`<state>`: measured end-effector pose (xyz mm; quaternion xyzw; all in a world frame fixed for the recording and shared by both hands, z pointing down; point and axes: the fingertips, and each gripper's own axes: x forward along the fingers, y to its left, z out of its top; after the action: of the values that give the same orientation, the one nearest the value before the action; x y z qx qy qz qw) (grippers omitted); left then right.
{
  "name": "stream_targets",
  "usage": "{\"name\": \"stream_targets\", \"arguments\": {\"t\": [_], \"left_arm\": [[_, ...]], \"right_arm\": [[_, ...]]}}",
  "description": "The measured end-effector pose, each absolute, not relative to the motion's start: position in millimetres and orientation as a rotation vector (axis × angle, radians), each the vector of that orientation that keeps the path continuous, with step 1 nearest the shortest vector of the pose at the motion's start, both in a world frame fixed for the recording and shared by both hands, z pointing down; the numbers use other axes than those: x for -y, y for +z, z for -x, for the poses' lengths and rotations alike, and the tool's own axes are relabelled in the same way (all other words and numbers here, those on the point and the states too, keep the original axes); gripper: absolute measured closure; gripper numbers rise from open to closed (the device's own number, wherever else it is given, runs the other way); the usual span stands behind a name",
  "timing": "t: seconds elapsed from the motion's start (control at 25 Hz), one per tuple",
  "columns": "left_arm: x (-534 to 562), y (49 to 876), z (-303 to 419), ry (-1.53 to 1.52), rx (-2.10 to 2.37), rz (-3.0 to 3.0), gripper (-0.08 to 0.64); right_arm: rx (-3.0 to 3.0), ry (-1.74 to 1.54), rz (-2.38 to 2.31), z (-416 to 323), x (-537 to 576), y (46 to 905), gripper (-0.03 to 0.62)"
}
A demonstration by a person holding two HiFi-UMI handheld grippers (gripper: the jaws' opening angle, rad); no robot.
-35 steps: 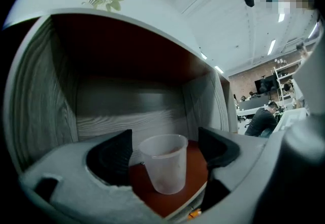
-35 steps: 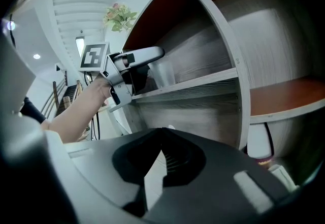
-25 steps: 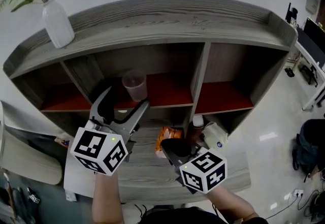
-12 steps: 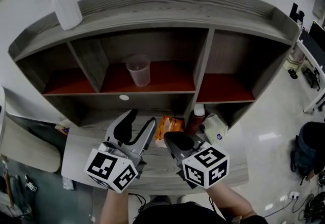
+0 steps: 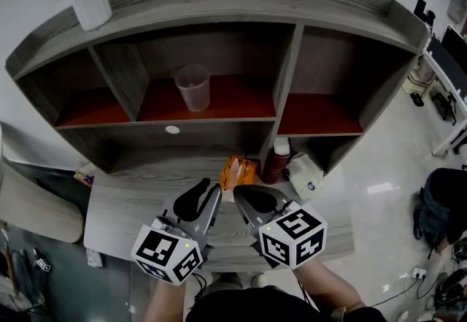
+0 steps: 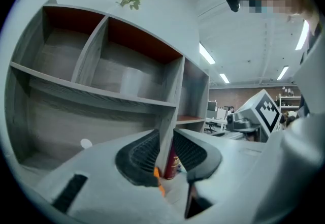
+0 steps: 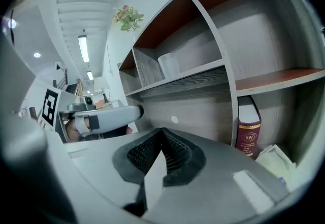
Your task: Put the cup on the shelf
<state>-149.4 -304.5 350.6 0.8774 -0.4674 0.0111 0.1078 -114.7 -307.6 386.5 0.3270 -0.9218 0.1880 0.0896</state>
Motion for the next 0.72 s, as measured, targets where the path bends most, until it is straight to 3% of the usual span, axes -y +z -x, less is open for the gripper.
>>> {"name": "stream_targets", "arguments": {"t": [0.72], "left_arm": [[283.8, 406.1, 138.9, 0.192, 1.401, -2.470, 0.545]], "right_arm": [[2.718, 0.601, -1.102, 92.1, 307.0, 406.0, 0.592]]}}
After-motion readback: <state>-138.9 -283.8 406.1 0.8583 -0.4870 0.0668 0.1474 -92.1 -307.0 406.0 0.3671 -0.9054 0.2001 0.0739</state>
